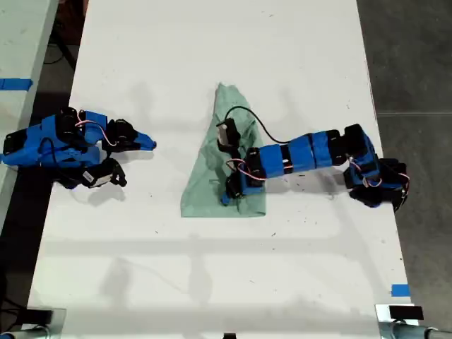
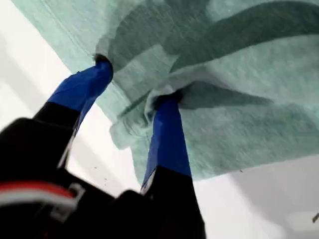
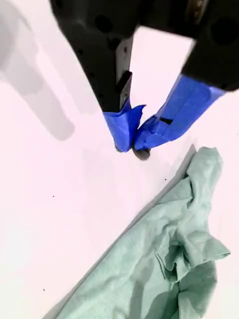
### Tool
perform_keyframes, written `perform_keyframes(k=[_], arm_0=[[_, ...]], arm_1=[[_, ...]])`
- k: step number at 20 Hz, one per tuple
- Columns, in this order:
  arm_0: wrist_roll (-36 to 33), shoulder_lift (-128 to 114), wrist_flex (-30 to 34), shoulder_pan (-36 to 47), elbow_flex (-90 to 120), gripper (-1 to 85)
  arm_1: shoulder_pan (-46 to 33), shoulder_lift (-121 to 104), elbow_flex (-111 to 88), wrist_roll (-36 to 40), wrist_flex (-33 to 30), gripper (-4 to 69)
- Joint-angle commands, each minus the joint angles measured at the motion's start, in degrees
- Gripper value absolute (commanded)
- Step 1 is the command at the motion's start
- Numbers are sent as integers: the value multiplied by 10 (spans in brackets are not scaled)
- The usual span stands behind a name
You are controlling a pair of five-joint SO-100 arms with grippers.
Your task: Fold t shirt
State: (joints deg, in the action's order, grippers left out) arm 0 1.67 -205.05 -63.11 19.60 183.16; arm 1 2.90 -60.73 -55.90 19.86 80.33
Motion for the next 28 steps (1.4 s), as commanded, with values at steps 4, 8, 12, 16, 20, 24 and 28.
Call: perform_keyframes(k=[4, 8, 12, 16, 20, 24, 28], arm_0=[[0, -4, 5, 5, 5, -2], [0, -4, 5, 5, 5, -2], [0, -4, 5, 6, 5, -2], [2, -4, 5, 11, 5, -2], [8, -4, 4, 2, 5, 31], [8, -4, 4, -3, 5, 130], [8, -4, 4, -4, 5, 130]], arm_1=[[4, -240, -41, -1, 108, 218], [-17, -401, -215, -58, 165, 196], [-18, -689, -634, -137, -7, 112], [-15, -924, -987, -123, -192, 20], [-23, -1074, -1164, -75, -223, 15], [-26, -1392, -1225, -22, -50, 12], [-63, -1392, -1225, 2, -49, 16]])
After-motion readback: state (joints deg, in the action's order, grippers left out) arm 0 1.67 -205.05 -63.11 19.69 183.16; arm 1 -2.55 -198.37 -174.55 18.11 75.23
